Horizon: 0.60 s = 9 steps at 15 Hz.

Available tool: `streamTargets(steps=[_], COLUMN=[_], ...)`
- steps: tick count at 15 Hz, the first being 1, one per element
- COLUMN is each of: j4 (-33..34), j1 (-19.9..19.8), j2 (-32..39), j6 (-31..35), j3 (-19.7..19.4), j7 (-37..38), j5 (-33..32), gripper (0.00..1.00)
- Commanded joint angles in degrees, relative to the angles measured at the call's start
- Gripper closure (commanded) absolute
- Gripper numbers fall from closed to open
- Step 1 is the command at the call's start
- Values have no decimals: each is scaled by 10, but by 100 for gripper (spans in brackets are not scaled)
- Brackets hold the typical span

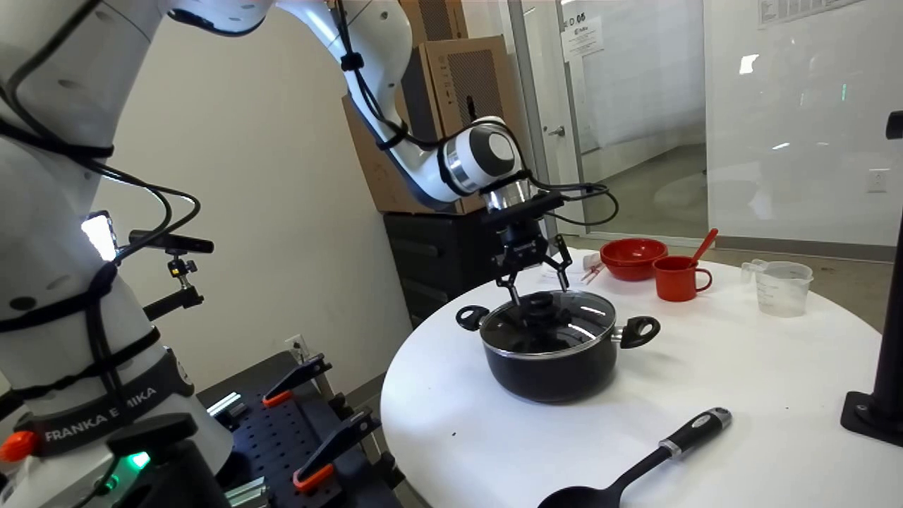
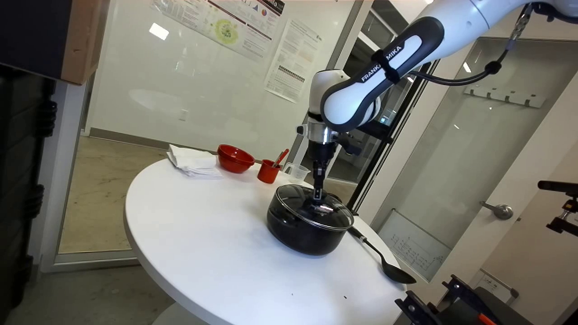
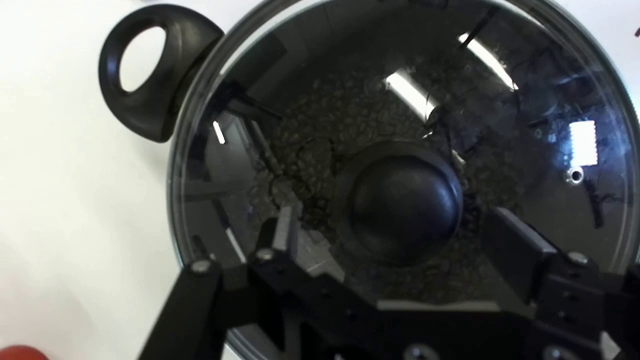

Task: Remove the black ladle from the black pot and put it on the table, put the lid on the black pot

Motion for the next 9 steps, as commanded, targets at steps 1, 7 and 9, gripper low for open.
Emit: streamTargets(steps=[1, 7, 9], j4=[-11, -45, -46], j1=[5, -12, -14], j2=[-6, -52, -59], j6=[19, 59, 42], j3=[-5, 22, 26], j7=[8, -24, -33], j5=[-10, 9, 18], gripper=[0, 0, 0])
